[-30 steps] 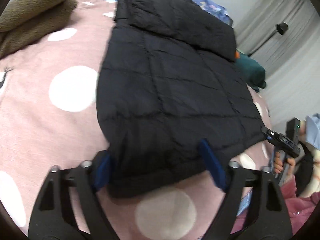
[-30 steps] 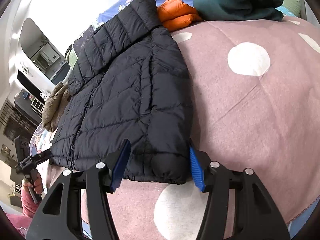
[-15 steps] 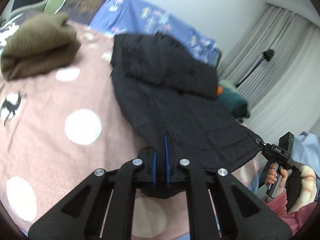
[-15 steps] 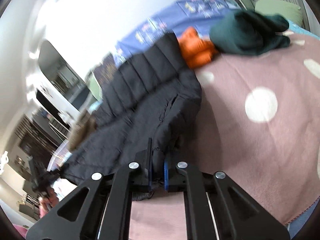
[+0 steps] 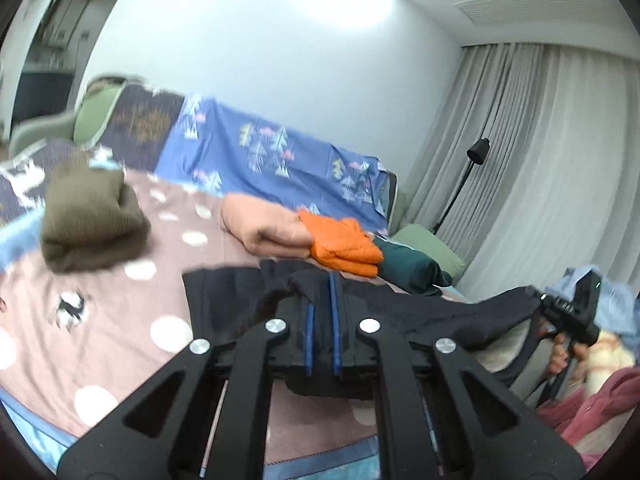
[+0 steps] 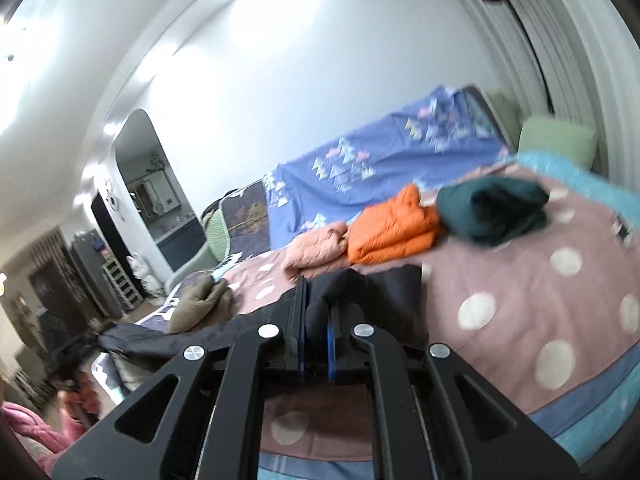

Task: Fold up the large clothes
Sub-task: 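Grasp the jacket hem with both grippers and lift it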

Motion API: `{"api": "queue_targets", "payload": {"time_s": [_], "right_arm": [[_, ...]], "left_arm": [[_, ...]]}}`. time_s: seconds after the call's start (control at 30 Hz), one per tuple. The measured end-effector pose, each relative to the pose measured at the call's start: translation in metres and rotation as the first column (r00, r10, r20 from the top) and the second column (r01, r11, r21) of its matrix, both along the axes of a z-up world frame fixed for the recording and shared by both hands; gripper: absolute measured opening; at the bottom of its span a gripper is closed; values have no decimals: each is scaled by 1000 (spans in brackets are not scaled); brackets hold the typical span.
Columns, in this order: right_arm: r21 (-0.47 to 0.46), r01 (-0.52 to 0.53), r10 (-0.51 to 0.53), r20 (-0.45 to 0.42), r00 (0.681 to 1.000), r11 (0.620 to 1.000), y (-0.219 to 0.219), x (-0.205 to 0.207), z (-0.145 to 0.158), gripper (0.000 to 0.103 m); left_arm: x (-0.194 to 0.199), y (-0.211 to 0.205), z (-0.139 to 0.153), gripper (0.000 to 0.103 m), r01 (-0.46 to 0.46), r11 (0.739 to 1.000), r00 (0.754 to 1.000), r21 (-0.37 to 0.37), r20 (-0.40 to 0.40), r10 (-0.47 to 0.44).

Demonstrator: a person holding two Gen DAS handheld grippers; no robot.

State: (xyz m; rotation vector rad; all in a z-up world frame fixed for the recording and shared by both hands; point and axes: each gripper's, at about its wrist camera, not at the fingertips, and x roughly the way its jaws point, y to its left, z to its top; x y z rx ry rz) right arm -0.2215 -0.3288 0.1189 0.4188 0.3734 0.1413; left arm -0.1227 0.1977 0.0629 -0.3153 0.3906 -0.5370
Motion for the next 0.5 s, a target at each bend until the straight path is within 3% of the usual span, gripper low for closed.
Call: {"api": "queue_targets", "payload": {"time_s": [0.07, 0.13, 0.27, 0.5], "right_arm": [[14, 2, -1, -35, 999, 1000, -2, 14, -12, 7], [35, 11, -8, -67, 998, 999, -4, 26, -22, 7], [60, 40, -35, -78, 996, 997, -7, 47, -36, 8], [62, 75, -69, -96, 993, 995, -8, 94, -47, 8]], "left_arm": [[3, -4, -5, 7, -1, 1000, 1000, 14, -14, 1], [22, -6, -20, 7, -18, 1000, 997, 23, -78, 20], [47, 0, -36, 7, -52, 998, 987, 22, -148, 55], [77, -4, -41, 9, -68, 995, 983, 80, -164, 80]]}}
